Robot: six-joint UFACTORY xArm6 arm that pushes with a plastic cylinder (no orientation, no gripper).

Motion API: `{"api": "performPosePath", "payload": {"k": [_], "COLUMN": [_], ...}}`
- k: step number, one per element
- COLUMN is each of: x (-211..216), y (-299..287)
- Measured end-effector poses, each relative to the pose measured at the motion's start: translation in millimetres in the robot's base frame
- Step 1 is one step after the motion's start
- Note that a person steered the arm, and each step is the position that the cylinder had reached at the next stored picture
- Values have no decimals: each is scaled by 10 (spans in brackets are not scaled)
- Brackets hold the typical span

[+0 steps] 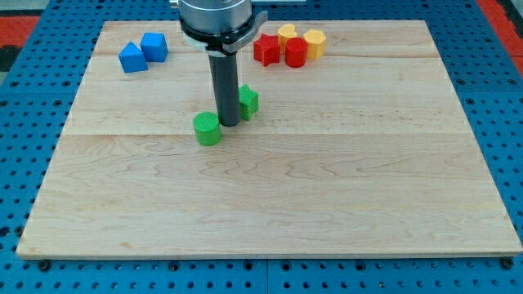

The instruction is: Push green star towards blue triangle

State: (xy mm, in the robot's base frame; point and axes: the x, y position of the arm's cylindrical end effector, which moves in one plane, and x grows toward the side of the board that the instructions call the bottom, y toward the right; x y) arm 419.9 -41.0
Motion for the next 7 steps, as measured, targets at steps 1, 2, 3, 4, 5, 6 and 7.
{"api": "performPosePath", "payload": {"k": [1, 2, 3, 4, 5, 6, 7], "x": [48, -44, -725, -1020, -513, -388, -594], "y": [482, 656, -103, -993, -30, -629, -1214]}}
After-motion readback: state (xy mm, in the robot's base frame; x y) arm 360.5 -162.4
